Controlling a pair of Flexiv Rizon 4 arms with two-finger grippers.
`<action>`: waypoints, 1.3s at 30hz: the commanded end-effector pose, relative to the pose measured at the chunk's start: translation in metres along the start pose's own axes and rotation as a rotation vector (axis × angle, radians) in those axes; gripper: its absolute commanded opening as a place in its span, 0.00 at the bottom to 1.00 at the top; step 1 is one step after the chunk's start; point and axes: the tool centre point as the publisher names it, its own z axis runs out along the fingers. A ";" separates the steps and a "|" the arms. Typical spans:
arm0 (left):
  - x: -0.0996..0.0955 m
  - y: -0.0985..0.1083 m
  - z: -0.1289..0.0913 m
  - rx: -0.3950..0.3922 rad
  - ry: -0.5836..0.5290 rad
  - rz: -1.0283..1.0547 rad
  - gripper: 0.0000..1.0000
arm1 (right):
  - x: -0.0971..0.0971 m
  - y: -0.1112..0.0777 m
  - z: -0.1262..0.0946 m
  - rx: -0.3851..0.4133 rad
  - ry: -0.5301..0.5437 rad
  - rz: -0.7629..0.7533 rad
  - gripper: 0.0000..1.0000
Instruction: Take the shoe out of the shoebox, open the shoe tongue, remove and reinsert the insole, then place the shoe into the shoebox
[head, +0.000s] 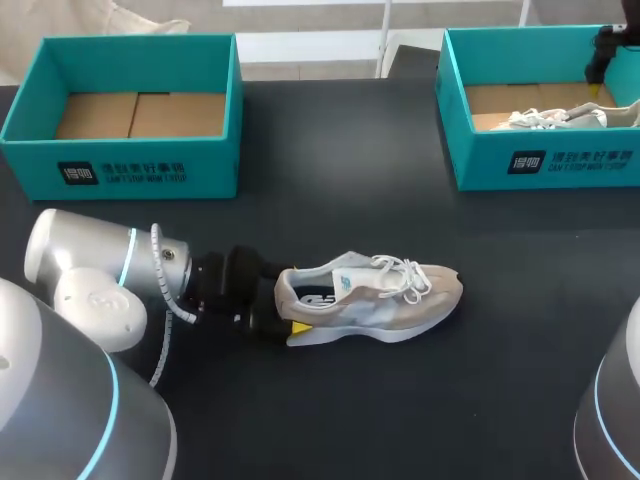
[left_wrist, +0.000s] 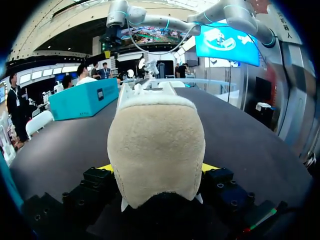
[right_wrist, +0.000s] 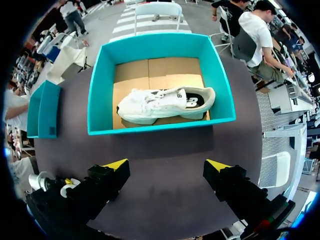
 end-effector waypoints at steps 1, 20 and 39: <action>-0.006 0.008 0.008 -0.002 0.000 0.001 0.00 | 0.030 -0.003 -0.004 0.006 -0.035 0.023 1.00; -0.006 0.008 0.008 -0.002 0.000 0.001 0.00 | 0.144 -0.085 -0.036 -0.124 0.015 0.237 1.00; -0.006 0.008 0.008 -0.002 0.000 0.001 0.00 | 0.170 -0.105 -0.033 -0.105 -0.017 0.151 1.00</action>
